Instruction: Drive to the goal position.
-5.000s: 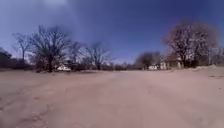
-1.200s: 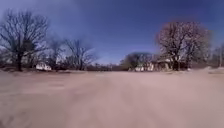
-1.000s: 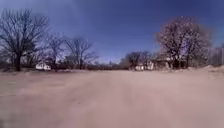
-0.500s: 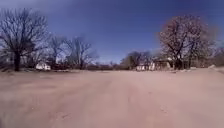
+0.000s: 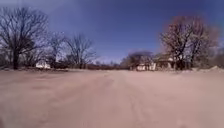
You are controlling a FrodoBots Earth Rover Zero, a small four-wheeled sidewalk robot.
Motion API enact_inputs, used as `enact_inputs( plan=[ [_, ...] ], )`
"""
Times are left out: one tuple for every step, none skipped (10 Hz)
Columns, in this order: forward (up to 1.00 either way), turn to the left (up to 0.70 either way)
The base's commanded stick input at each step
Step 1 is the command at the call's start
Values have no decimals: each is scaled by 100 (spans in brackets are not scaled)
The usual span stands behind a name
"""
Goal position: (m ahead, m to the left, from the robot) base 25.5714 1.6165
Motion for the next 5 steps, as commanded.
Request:
enact_inputs(
  plan=[
    [100, 0],
    [100, 0],
    [100, 0],
    [100, 0],
    [100, 0]
  ],
)
